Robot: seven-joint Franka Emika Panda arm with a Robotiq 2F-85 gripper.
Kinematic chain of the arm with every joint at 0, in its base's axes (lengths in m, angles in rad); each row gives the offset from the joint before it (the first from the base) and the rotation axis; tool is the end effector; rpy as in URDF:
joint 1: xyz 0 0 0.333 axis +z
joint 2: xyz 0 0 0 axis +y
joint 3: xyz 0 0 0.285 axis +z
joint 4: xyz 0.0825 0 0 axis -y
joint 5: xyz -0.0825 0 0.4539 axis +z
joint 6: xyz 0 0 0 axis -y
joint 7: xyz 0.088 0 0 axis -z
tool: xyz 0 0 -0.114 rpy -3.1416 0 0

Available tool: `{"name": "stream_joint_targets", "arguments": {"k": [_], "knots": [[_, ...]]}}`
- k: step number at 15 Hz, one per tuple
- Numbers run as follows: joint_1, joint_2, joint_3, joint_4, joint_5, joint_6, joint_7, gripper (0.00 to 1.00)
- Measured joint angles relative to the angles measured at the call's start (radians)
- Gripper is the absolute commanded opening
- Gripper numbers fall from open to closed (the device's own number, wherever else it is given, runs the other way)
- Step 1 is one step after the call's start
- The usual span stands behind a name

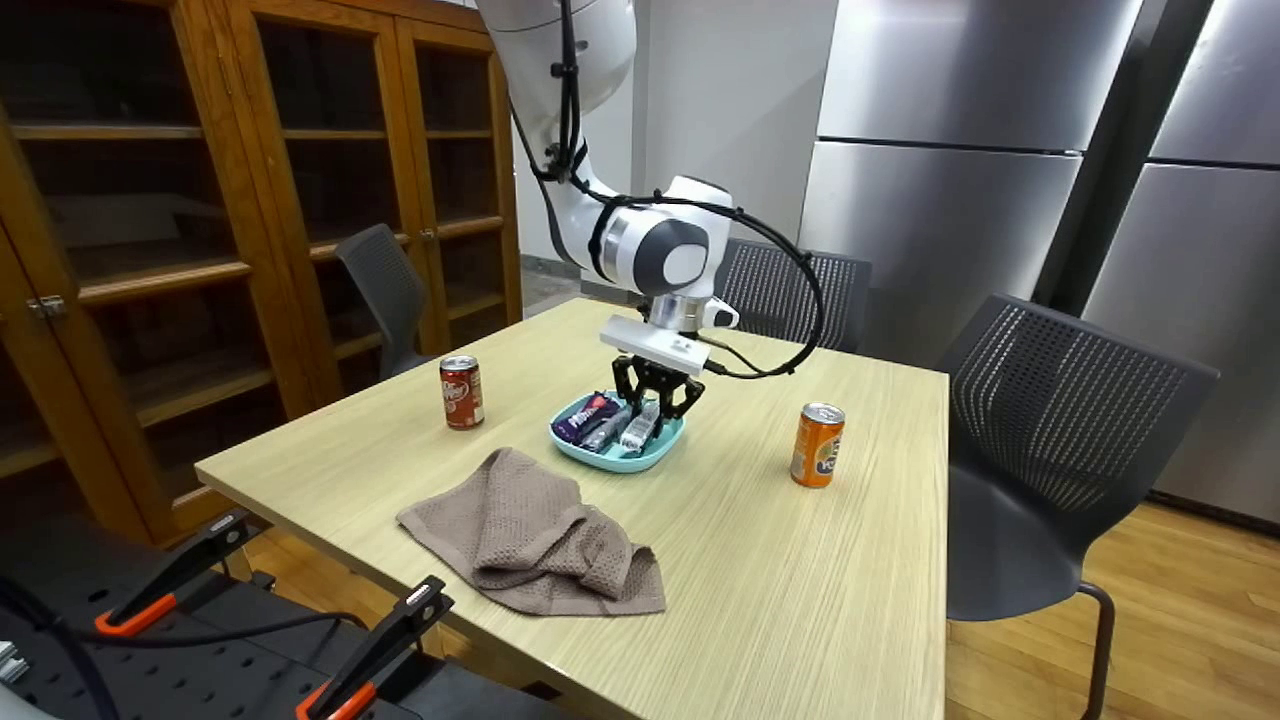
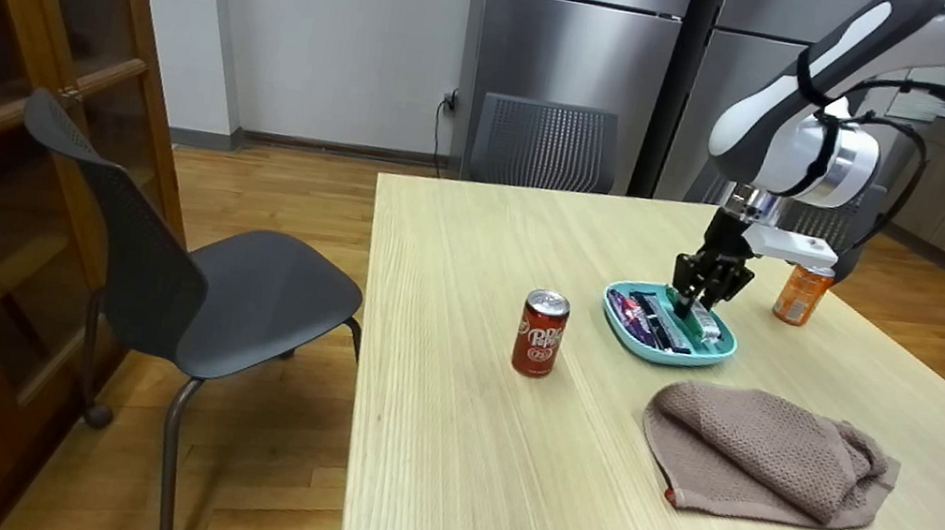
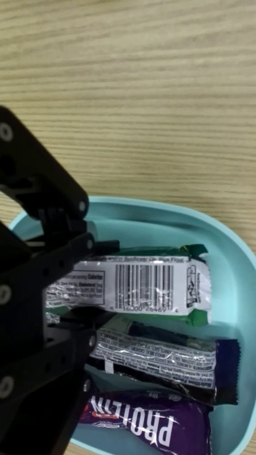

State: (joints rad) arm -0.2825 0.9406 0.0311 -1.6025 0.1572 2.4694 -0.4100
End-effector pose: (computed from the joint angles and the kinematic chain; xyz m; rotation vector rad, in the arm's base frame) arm 0.6609 -0.1694 -0.0141 -3.0047 -0.0300 0.0474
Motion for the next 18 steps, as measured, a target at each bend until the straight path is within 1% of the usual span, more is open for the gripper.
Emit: {"name": "stream_joint_targets", "arguments": {"k": [1,2,7,8,18], "knots": [[0.000,0.001,0.000,0.000,-0.002,0.000,0.000,0.62],[0.000,0.001,0.000,0.000,-0.004,0.000,0.000,0.63],[0.000,0.000,0.000,-0.006,-0.049,0.000,-0.004,0.98],[0.000,-0.003,0.000,-0.013,-0.061,0.000,-0.005,1.00],[0.001,-0.115,0.000,-0.177,-0.125,0.063,-0.028,1.00]]}}
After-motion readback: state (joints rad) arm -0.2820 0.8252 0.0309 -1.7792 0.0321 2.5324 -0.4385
